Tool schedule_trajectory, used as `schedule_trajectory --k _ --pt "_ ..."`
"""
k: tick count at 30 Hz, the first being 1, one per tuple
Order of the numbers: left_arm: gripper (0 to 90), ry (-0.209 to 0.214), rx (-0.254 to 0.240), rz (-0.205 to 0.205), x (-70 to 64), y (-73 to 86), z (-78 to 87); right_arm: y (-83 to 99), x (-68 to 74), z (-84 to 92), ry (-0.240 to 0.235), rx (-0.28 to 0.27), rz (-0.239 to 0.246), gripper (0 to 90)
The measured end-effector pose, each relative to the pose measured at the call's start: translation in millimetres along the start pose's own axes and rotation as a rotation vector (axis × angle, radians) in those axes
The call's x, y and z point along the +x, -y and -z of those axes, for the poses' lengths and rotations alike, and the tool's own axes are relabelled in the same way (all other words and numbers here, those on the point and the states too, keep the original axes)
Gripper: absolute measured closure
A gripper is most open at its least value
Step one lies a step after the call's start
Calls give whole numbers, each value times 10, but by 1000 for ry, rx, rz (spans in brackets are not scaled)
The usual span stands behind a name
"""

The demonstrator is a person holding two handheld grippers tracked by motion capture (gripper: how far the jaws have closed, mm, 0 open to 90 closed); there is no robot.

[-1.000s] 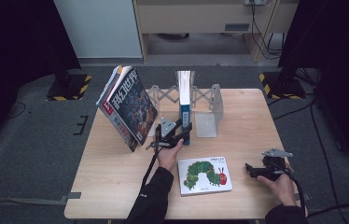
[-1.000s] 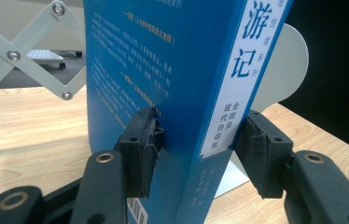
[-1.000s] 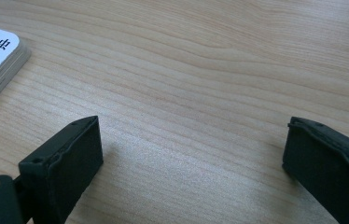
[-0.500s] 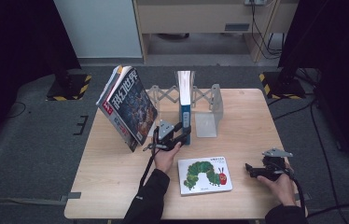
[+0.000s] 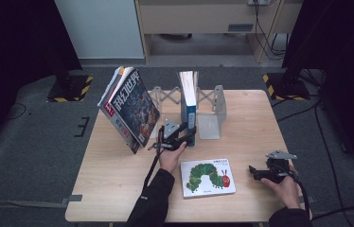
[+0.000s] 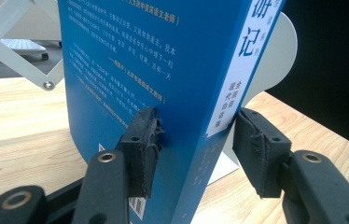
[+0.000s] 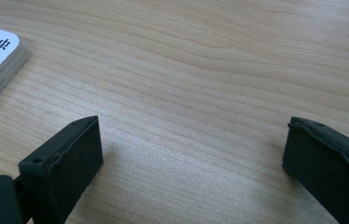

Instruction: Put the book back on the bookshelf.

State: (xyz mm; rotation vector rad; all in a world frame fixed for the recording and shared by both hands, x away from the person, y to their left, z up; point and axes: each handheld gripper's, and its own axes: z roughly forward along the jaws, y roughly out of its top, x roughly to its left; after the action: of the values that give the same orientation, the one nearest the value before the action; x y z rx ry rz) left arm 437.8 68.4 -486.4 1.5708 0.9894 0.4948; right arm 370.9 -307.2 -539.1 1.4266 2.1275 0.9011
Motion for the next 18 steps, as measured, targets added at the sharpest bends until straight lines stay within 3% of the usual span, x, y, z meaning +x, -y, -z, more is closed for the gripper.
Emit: schedule_trajectory --k 13,18 --pt "477 16 -5 11 39 -55 145 -1 2 -1 1 -1 -3 52" --pt "445 25 9 -4 19 -97 189 0 0 0 0 0 0 52"
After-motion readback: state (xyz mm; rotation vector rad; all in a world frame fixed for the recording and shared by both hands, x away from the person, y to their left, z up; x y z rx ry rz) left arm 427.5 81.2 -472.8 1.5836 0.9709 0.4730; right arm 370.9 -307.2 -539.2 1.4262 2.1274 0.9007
